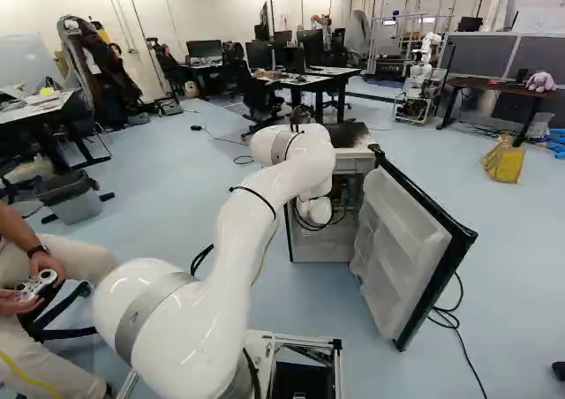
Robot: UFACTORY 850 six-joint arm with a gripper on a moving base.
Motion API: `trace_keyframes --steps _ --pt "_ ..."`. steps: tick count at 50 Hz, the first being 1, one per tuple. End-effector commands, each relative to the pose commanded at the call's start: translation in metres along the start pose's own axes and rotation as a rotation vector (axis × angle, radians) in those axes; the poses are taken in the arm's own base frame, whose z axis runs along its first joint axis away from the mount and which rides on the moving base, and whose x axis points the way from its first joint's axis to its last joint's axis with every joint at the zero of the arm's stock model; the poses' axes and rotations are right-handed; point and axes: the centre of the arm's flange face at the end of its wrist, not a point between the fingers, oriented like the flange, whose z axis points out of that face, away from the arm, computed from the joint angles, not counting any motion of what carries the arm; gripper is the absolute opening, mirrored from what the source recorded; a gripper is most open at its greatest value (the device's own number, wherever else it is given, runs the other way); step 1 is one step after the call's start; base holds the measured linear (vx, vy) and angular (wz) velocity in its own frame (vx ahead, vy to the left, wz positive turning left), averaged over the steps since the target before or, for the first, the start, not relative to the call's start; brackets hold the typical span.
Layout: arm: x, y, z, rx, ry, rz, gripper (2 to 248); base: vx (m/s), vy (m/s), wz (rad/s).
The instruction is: Grab a drink from the fridge
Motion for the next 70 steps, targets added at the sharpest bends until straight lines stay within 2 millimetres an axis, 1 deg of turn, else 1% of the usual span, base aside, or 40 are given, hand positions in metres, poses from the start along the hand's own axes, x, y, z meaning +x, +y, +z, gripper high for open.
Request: trace_keyframes --steps 5,6,11,12,16,17,32,45,54,70 --pt "0.0 0.0 0.0 0.0 0.0 0.0 154 0.0 0.0 0.0" --pt "0.0 0.0 0.0 0.0 0.0 0.0 144 0.0 0.0 0.0" --pt "0.0 0.0 0.0 0.0 0.0 0.0 144 0.0 0.0 0.0" --pt "0.0 0.0 0.0 0.0 0.0 0.0 107 0.0 0.0 0.0" --pt "0.0 0.0 0.0 0.0 0.0 0.0 107 0.0 0.0 0.0" --pt "0.0 0.0 0.0 0.0 0.0 0.0 87 0.0 0.0 0.0" --pt "0.0 0.0 -0.001 0.0 -0.002 0.001 86 0.0 0.0 0.0" --pt "-0.001 0.001 -0.009 -0.001 -0.015 0.005 86 0.0 0.0 0.0" --pt "0.001 0.002 -0.019 -0.003 -0.027 0.01 86 0.0 0.0 0.0" --pt "0.018 0.004 -0.044 -0.008 -0.042 0.016 86 0.0 0.0 0.0"
